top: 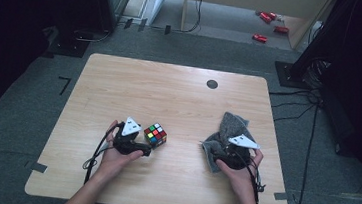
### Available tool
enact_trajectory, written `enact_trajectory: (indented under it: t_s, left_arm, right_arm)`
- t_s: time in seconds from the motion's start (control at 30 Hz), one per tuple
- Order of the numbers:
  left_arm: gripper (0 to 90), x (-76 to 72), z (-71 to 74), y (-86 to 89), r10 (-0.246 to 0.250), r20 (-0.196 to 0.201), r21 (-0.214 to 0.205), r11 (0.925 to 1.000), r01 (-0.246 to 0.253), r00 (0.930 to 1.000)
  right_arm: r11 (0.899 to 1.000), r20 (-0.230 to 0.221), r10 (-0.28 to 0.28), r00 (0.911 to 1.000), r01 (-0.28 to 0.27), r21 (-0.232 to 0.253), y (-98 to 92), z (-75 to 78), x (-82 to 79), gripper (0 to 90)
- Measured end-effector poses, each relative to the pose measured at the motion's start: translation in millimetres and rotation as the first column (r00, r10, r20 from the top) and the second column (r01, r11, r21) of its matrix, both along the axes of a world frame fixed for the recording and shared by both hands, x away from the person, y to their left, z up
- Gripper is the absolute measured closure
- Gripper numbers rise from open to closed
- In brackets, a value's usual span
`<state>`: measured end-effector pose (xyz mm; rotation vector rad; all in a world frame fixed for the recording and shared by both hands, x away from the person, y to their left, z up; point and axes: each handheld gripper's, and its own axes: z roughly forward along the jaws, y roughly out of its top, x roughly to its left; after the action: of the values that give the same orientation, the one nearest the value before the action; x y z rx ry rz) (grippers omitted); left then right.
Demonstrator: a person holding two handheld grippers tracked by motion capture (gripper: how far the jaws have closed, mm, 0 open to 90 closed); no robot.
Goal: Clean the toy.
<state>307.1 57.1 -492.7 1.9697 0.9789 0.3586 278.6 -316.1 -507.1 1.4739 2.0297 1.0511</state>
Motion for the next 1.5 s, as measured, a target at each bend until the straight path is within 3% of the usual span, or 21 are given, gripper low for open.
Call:
enact_trajectory:
  t_s: [0.03,0.1,0.2,0.37,0.5,0.73,1.03,1.5]
  left_arm:
    - [9.2,0.3,2.4,3.4,0.000,-0.004,-0.015,0.9999,0.000,1.0000]
    - [9.1,0.3,9.1,12.5,0.025,-0.008,-0.043,0.9987,-0.025,0.9997]
    - [9.1,-3.4,14.4,22.8,0.030,0.008,-0.033,0.9990,-0.030,0.9995]
    - [9.1,-12.2,19.1,41.7,0.065,0.018,-0.060,0.9961,-0.064,0.9977]
    - [9.1,-18.6,21.0,56.5,0.098,0.020,-0.086,0.9916,-0.096,0.9949]
    - [9.1,-29.5,17.6,82.0,0.133,-0.009,-0.049,0.9899,-0.134,0.9910]
    - [9.1,-42.3,8.6,117.0,0.191,-0.039,-0.025,0.9810,-0.192,0.9808]
    - [9.1,-62.8,-9.4,168.0,0.289,-0.075,0.022,0.9573,-0.288,0.9544]
  right_arm:
    - [1.000,-0.019,0.008,0.9998,-0.008,0.025,-3.4,1.3,-0.1,14.5]
    - [1.000,-0.043,0.031,0.9986,-0.031,0.002,-6.5,3.1,-2.5,10.9]
    - [0.999,-0.049,0.050,0.9976,-0.050,-0.006,-11.8,7.4,-8.9,4.1]
    - [0.999,-0.010,0.047,0.9989,-0.046,0.020,-25.7,19.6,-21.1,0.0]
    - [0.999,0.022,0.034,0.9992,-0.035,0.012,-33.4,29.7,-30.0,0.0]
    - [0.998,0.055,0.038,0.9978,-0.036,-0.042,-48.1,34.9,-47.2,0.0]
    - [0.998,0.013,-0.043,0.9990,0.043,-0.050,-82.6,21.7,-63.0,0.0]
    - [0.991,-0.029,-0.111,0.9933,0.109,-0.073,-116.9,3.1,-83.7,0.0]
